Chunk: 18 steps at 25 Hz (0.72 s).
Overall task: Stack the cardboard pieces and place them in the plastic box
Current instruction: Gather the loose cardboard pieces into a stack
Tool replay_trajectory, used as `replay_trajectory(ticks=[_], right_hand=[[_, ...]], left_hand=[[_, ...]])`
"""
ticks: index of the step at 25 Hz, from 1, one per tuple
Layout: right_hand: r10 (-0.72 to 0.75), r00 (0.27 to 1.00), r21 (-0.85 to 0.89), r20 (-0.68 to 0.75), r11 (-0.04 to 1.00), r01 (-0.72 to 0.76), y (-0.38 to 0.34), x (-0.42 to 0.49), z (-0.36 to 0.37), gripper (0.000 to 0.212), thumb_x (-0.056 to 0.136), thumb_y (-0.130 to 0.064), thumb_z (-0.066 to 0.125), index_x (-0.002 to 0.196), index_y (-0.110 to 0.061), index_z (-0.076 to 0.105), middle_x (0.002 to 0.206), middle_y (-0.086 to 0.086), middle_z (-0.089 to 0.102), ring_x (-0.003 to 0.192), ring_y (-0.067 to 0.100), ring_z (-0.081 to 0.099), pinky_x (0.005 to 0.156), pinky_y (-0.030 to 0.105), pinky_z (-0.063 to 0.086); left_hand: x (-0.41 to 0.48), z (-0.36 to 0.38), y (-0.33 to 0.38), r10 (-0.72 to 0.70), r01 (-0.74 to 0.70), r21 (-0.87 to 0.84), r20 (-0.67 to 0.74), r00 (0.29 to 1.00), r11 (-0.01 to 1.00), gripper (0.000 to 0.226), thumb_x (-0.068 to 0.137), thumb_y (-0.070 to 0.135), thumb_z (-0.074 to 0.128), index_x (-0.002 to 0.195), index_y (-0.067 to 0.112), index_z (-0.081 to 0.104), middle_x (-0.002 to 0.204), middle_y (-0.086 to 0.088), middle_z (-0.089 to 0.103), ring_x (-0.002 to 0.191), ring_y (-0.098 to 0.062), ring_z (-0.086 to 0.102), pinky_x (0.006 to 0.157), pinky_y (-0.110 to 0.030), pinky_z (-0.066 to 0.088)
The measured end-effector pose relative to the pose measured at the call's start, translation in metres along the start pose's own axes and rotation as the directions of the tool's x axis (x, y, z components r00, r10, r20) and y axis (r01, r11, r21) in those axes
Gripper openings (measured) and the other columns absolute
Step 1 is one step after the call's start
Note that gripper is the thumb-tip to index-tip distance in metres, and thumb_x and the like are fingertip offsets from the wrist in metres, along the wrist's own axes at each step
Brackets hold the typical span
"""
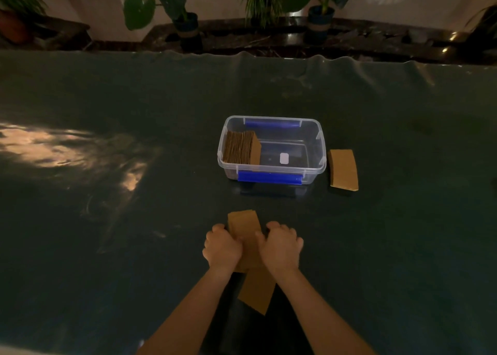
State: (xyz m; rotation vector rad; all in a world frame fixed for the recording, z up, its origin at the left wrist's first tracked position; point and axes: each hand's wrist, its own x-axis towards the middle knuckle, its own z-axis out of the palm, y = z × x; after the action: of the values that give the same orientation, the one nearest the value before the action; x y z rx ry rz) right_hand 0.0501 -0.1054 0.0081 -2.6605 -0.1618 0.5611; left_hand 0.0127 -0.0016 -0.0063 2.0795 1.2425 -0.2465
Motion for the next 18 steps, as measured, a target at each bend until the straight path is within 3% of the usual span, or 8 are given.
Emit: replay_trajectory(ticks=[3, 5, 9, 11, 13, 16, 18], right_hand=[[0.001, 0.996, -0.271, 0.091, 0.962, 0.024, 0.027, -0.020, -0.002, 0.061, 0.076, -0.055, 0.061, 0.118, -0.014, 0.047, 0.122, 0.007, 0.053, 0.117, 0.026, 0.043, 0.097, 0.041, 0.033], [-0.004, 0.989, -0.310, 0.147, 0.949, 0.050, 0.031, -0.030, 0.007, 0.067, 0.073, -0.050, 0.068, 0.122, -0.013, 0.040, 0.125, 0.008, 0.051, 0.119, 0.027, 0.041, 0.100, 0.041, 0.031], [0.064, 0.976, -0.120, 0.208, 0.992, -0.040, 0.035, -0.021, -0.003, 0.047, 0.076, -0.041, 0.068, 0.108, -0.014, 0.047, 0.116, 0.005, 0.056, 0.113, 0.024, 0.048, 0.096, 0.038, 0.036], [0.065, 0.953, 0.046, 0.295, 0.996, -0.082, 0.048, -0.019, -0.017, 0.026, 0.078, -0.034, 0.067, 0.086, -0.018, 0.048, 0.095, 0.000, 0.058, 0.097, 0.019, 0.054, 0.087, 0.035, 0.042], [0.054, 0.947, 0.194, 0.315, 0.974, -0.120, 0.064, -0.019, -0.038, 0.026, 0.077, -0.024, 0.068, 0.068, -0.021, 0.044, 0.073, -0.006, 0.051, 0.076, 0.014, 0.053, 0.076, 0.033, 0.046], [-0.045, 0.966, 0.302, 0.254, 0.953, -0.034, 0.061, 0.001, -0.070, 0.018, 0.074, -0.021, 0.072, 0.068, -0.022, 0.055, 0.072, -0.006, 0.057, 0.065, 0.006, 0.054, 0.057, 0.023, 0.042], [-0.167, 0.940, 0.276, 0.299, 0.958, 0.083, 0.032, 0.025, -0.076, 0.014, 0.075, -0.023, 0.072, 0.077, -0.024, 0.057, 0.083, -0.005, 0.059, 0.074, 0.005, 0.055, 0.061, 0.021, 0.040]], left_hand=[[0.002, 0.001, 0.001, -0.001, 0.001, 0.020, 0.007, 1.000, 1.000, 0.058, 0.081, 0.027, 0.067, 0.130, 0.007, 0.043, 0.128, -0.017, 0.052, 0.119, -0.034, 0.051, 0.100, -0.048, 0.043], [0.004, 0.000, 0.002, -0.007, 0.006, 0.021, 0.008, 1.000, 1.000, 0.058, 0.081, 0.027, 0.068, 0.129, 0.006, 0.043, 0.128, -0.018, 0.052, 0.118, -0.035, 0.051, 0.100, -0.049, 0.044], [0.006, -0.001, 0.002, -0.026, 0.026, 0.012, 0.025, 0.999, 1.000, 0.058, 0.081, 0.027, 0.069, 0.129, 0.006, 0.043, 0.129, -0.017, 0.052, 0.119, -0.034, 0.051, 0.100, -0.048, 0.044], [0.007, -0.002, 0.003, -0.032, 0.031, 0.013, 0.030, 0.999, 0.999, 0.058, 0.081, 0.027, 0.069, 0.129, 0.007, 0.043, 0.129, -0.016, 0.052, 0.119, -0.033, 0.052, 0.100, -0.047, 0.045], [0.008, -0.002, 0.001, -0.026, 0.026, 0.002, 0.027, 0.999, 1.000, 0.058, 0.081, 0.026, 0.069, 0.130, 0.007, 0.043, 0.130, -0.015, 0.053, 0.119, -0.032, 0.052, 0.099, -0.046, 0.045], [0.005, 0.000, -0.002, 0.010, -0.009, -0.045, 0.018, 1.000, 0.999, 0.058, 0.082, 0.024, 0.068, 0.131, 0.007, 0.042, 0.130, -0.015, 0.053, 0.120, -0.032, 0.052, 0.100, -0.048, 0.045], [0.003, -0.002, -0.005, 0.039, -0.040, -0.057, -0.005, 0.999, 0.998, 0.055, 0.085, 0.025, 0.064, 0.132, 0.007, 0.042, 0.130, -0.016, 0.054, 0.120, -0.032, 0.052, 0.101, -0.048, 0.044]])
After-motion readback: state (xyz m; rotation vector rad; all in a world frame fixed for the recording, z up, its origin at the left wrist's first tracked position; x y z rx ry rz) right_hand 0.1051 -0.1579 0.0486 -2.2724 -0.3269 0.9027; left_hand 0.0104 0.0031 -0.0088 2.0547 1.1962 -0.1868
